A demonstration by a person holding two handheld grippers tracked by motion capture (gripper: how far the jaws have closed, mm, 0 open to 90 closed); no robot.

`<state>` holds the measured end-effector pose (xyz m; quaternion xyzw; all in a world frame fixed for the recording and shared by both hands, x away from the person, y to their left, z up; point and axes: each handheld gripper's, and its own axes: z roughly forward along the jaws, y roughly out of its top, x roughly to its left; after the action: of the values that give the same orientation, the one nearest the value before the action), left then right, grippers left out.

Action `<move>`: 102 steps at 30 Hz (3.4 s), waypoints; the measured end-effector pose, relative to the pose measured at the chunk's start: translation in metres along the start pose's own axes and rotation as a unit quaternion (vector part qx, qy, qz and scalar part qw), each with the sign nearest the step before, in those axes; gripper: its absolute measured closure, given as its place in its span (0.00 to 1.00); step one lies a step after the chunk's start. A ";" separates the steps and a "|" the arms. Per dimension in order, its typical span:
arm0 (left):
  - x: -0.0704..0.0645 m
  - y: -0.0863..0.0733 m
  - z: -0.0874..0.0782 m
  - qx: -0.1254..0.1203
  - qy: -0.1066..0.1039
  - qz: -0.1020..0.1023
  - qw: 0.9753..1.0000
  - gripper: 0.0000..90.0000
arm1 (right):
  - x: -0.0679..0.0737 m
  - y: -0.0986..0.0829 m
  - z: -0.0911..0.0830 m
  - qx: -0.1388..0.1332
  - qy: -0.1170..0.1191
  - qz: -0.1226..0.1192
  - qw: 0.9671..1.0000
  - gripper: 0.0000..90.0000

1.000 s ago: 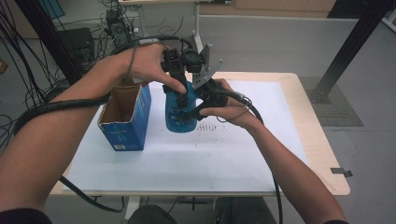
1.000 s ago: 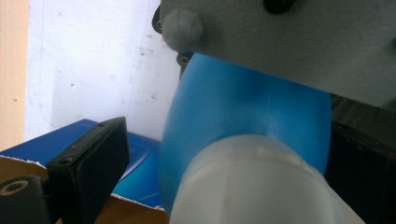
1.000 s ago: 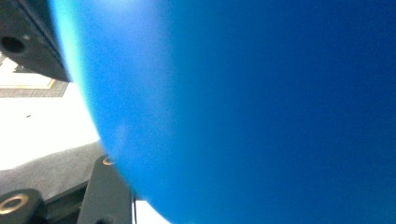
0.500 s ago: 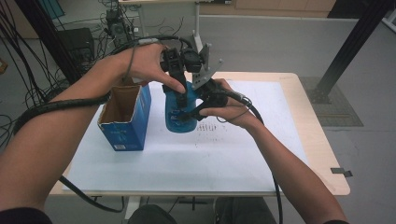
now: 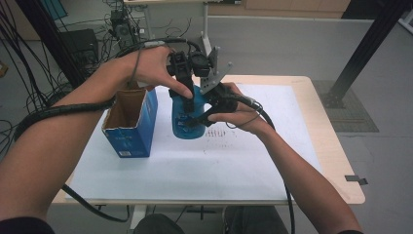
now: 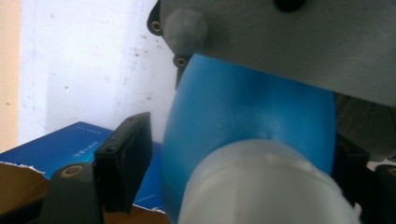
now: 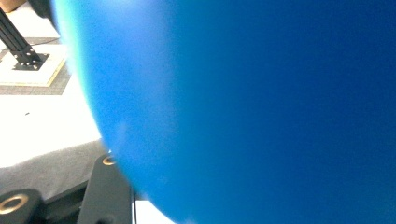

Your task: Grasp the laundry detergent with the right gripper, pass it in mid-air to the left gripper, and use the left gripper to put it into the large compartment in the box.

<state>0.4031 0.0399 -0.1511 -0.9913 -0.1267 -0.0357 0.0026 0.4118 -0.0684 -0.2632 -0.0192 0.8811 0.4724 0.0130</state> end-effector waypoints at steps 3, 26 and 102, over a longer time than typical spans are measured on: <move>0.000 0.000 0.000 -0.002 -0.003 0.003 1.000 0.32 | 0.000 0.000 0.000 0.001 0.001 -0.001 1.000 0.48; -0.001 0.002 0.002 0.004 -0.016 0.004 1.000 0.40 | 0.001 -0.002 0.000 0.003 0.004 0.004 1.000 0.48; -0.004 0.005 0.007 0.015 -0.010 0.005 1.000 0.41 | -0.001 -0.008 0.003 0.000 0.010 0.002 1.000 0.45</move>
<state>0.4011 0.0338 -0.1583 -0.9920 -0.1226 -0.0242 0.0159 0.4129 -0.0705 -0.2718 -0.0223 0.8813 0.4720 0.0035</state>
